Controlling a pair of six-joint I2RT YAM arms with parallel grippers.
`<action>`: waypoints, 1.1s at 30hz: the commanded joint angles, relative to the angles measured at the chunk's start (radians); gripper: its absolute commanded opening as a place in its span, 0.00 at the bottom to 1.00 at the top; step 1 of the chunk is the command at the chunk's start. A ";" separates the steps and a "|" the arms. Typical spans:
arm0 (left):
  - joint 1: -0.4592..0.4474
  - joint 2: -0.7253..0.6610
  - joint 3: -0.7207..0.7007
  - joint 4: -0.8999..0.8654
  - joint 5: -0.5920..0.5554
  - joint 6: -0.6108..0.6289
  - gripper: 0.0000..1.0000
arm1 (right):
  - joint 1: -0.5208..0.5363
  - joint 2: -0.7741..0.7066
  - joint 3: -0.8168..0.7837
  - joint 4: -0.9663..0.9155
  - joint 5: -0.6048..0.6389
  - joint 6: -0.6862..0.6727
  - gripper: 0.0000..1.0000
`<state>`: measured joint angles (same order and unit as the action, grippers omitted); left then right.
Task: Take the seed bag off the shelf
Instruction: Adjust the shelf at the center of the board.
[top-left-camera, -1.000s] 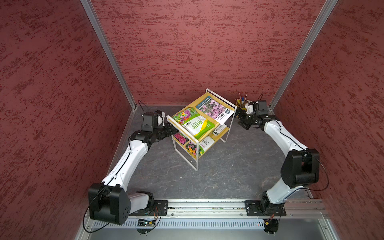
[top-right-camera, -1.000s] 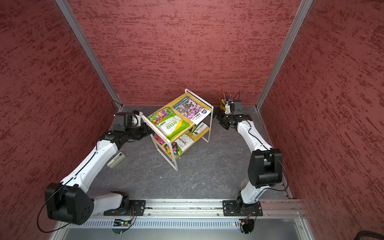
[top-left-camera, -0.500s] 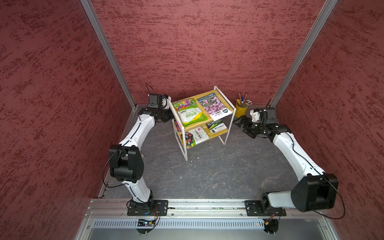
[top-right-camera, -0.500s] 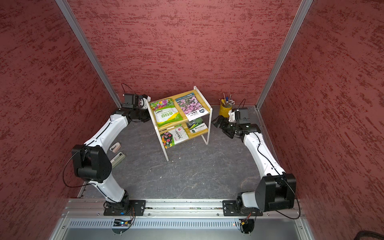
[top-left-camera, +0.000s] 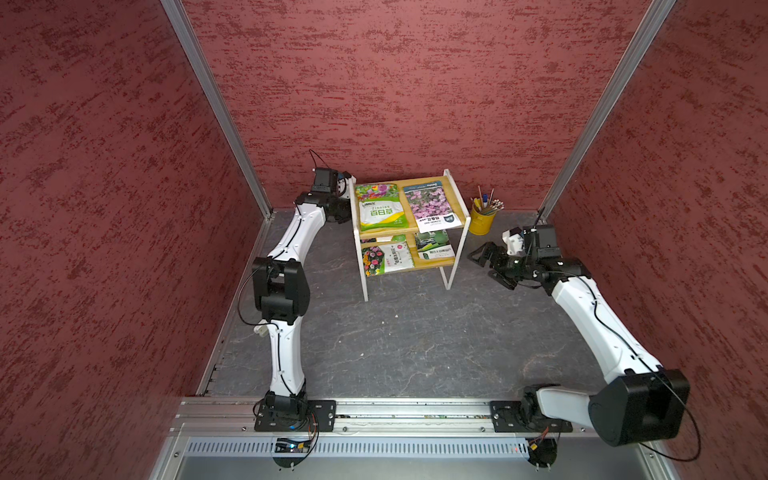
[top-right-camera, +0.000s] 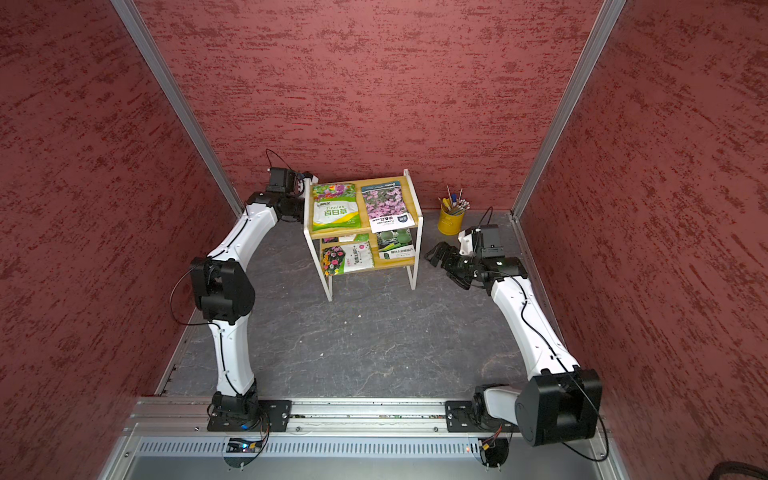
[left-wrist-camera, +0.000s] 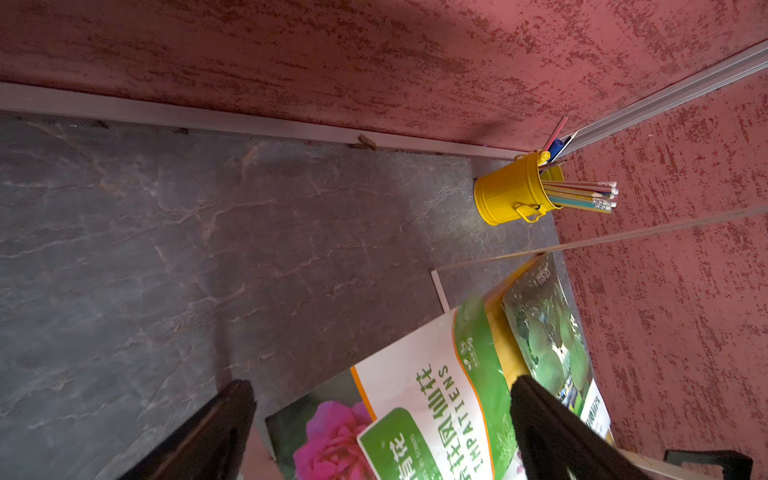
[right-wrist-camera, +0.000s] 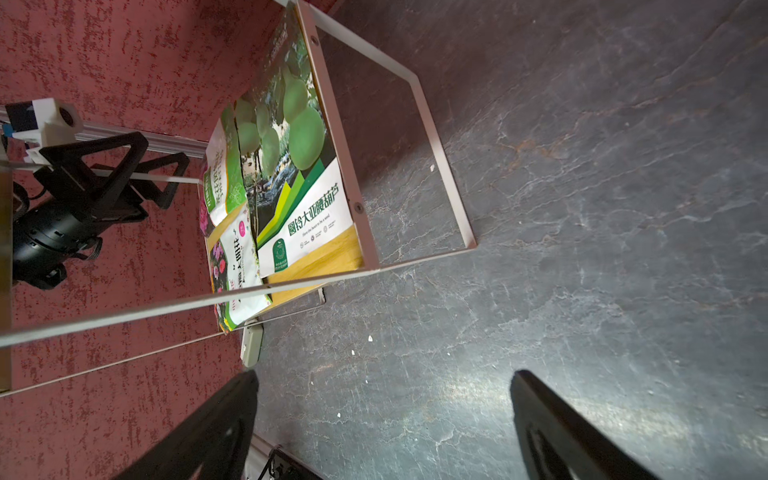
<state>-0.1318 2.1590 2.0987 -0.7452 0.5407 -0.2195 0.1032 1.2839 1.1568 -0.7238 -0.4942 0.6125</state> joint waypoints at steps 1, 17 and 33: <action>-0.009 -0.007 0.034 -0.088 -0.001 -0.002 1.00 | 0.006 0.033 0.059 -0.016 -0.002 -0.013 0.98; 0.019 -0.414 -0.468 -0.066 -0.061 -0.074 1.00 | 0.006 0.342 0.282 0.067 -0.039 -0.025 0.98; 0.062 -0.738 -0.704 -0.292 -0.257 -0.221 1.00 | 0.067 0.290 0.113 0.213 -0.035 0.108 0.99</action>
<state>-0.0826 1.4681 1.4014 -0.9554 0.3496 -0.4149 0.1295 1.6165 1.2987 -0.5655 -0.5262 0.6811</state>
